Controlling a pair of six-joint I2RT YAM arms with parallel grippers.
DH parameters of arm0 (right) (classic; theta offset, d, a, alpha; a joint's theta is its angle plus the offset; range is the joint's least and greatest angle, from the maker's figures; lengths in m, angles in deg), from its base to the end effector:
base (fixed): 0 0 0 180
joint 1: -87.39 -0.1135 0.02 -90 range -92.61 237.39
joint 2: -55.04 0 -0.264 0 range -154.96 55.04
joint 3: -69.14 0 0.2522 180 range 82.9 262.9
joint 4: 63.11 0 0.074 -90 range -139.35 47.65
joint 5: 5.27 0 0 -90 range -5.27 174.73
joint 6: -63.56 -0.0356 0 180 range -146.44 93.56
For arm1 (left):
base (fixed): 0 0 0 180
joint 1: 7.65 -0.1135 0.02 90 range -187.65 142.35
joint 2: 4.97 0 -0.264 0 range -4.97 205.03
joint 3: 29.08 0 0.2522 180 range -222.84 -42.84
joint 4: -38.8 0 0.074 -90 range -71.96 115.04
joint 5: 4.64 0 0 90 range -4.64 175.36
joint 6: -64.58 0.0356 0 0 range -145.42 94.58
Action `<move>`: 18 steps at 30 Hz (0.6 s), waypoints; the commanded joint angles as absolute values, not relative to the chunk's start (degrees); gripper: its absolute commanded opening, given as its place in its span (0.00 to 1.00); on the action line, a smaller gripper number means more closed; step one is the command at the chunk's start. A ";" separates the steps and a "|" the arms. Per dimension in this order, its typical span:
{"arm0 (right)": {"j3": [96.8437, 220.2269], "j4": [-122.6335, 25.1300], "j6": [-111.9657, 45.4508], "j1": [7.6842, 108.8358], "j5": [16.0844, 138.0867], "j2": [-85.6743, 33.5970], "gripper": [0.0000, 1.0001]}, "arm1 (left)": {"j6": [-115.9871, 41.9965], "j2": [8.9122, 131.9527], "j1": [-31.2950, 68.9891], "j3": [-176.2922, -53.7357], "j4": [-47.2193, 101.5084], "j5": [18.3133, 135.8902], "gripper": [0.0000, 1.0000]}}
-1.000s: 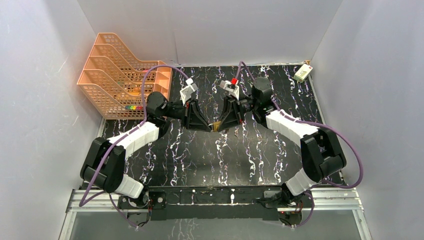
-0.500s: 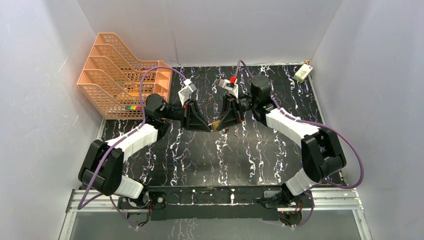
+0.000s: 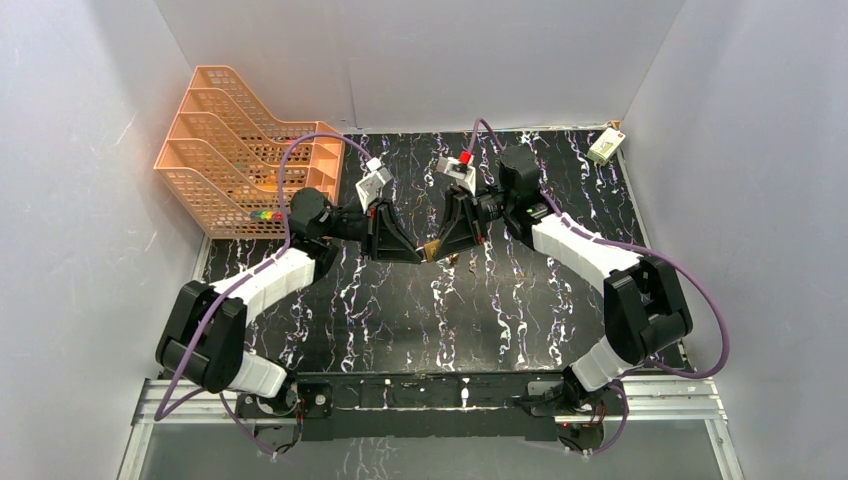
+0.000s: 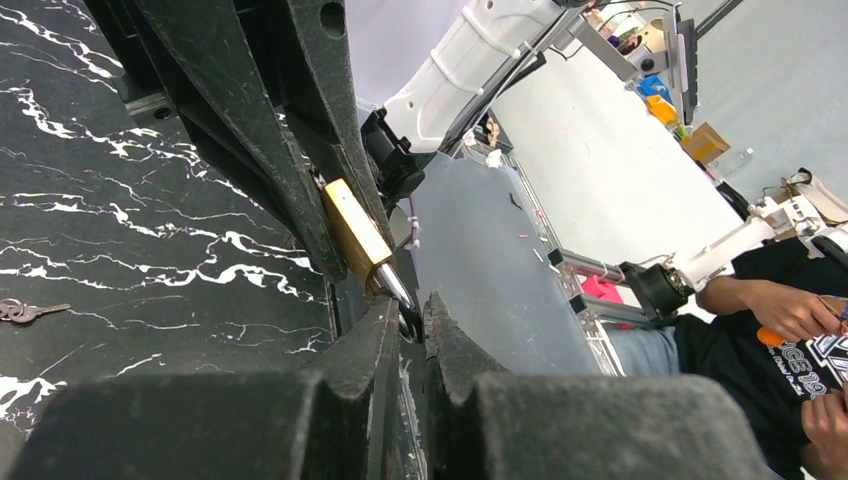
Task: Lock with the key
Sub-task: Lock the lock.
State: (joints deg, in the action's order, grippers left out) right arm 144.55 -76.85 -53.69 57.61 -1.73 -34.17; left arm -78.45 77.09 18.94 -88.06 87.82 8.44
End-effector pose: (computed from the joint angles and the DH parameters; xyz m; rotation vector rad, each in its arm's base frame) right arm 0.2753 0.1985 0.3172 -1.3691 1.3949 1.8564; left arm 0.2432 -0.1605 0.3120 1.1112 1.3941 -1.8020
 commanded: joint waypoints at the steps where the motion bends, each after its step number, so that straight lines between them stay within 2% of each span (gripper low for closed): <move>1: 150.73 -79.85 -49.21 49.13 16.06 -31.52 0.00 | -74.53 77.92 23.55 -87.54 86.41 24.82 0.00; 18: 149.17 -79.90 -50.17 49.15 18.73 -29.87 0.00 | -74.20 73.68 23.55 -85.78 85.56 26.30 0.00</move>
